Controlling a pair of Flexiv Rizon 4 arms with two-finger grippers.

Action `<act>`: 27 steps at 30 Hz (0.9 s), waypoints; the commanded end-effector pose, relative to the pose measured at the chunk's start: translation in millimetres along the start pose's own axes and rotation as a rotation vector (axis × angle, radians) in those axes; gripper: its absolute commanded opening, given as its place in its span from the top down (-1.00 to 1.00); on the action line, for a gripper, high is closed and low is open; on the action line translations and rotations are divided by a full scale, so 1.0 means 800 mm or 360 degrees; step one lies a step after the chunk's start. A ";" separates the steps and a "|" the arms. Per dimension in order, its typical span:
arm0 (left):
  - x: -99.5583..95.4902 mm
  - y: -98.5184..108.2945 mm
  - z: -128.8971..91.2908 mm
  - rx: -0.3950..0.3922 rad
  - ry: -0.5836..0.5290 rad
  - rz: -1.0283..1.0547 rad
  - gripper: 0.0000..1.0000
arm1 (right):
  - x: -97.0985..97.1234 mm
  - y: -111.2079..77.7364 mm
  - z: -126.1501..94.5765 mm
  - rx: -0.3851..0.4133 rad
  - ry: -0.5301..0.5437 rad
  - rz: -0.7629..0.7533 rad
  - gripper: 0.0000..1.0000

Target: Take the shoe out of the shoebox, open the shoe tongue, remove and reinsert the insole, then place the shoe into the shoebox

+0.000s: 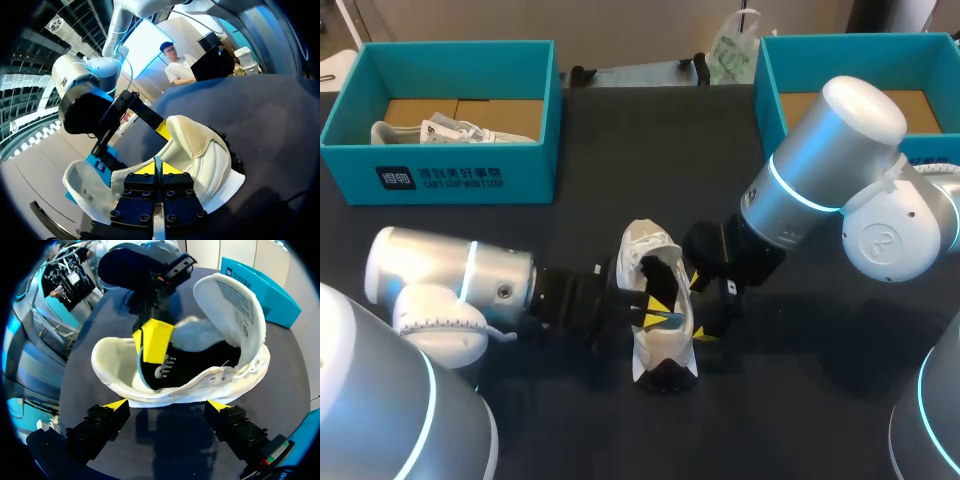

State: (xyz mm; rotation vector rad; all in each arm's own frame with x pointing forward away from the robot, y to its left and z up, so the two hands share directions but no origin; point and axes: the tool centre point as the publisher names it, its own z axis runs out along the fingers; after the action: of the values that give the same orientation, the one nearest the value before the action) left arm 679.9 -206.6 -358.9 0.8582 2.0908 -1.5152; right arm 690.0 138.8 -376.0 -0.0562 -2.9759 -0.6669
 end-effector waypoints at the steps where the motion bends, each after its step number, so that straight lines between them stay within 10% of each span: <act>1: -0.004 0.001 0.004 0.0046 0.0024 -0.0006 1.00 | 0.001 0.000 0.001 0.0001 -0.0005 0.0000 -1.00; 5: -0.005 -0.011 -0.006 0.0074 0.0028 0.0009 0.31 | 0.001 0.000 0.001 0.0001 -0.0005 0.0000 -1.00; 27: -0.029 -0.053 -0.034 0.0130 0.0250 0.0040 0.14 | 0.004 -0.012 -0.019 -0.0019 -0.0002 0.0000 -1.00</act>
State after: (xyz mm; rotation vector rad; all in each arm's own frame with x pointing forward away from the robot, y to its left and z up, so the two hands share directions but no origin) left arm 665.7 -198.0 -313.3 1.0248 2.0965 -1.5881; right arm 691.1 136.4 -374.7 -0.0601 -2.9740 -0.6719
